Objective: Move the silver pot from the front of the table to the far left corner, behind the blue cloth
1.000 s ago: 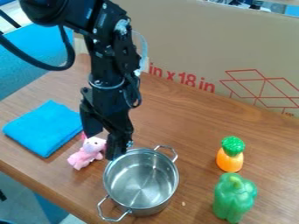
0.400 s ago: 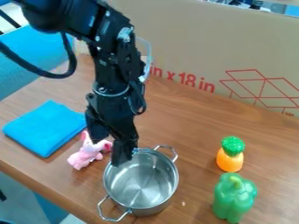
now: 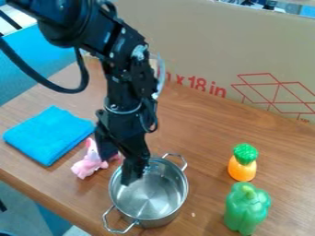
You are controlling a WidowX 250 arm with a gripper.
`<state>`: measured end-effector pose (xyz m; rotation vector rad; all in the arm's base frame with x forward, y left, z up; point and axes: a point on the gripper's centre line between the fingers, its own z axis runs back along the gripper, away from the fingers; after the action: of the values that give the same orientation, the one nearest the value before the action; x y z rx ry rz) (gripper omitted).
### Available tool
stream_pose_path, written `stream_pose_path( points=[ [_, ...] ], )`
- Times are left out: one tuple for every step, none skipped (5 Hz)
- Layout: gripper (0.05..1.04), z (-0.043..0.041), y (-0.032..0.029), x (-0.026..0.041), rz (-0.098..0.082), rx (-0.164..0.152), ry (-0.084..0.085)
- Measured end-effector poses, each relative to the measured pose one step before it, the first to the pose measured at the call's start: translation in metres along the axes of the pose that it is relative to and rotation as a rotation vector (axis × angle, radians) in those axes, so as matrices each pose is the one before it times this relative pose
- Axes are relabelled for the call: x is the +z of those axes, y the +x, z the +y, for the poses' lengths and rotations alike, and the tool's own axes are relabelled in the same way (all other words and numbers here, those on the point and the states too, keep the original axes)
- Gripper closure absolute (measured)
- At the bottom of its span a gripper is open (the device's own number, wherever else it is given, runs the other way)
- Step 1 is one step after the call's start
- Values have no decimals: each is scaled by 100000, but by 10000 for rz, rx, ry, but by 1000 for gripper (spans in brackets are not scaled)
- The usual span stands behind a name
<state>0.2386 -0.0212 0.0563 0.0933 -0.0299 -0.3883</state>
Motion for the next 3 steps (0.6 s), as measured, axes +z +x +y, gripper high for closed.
stream_pose_path(
  points=[
    [78, -306, 138, -624, 125, 90, 5],
    [78, -206, 135, -399, -24, 111, -1],
    [113, -130, 71, -682, 132, 183, 20]
  ],
)
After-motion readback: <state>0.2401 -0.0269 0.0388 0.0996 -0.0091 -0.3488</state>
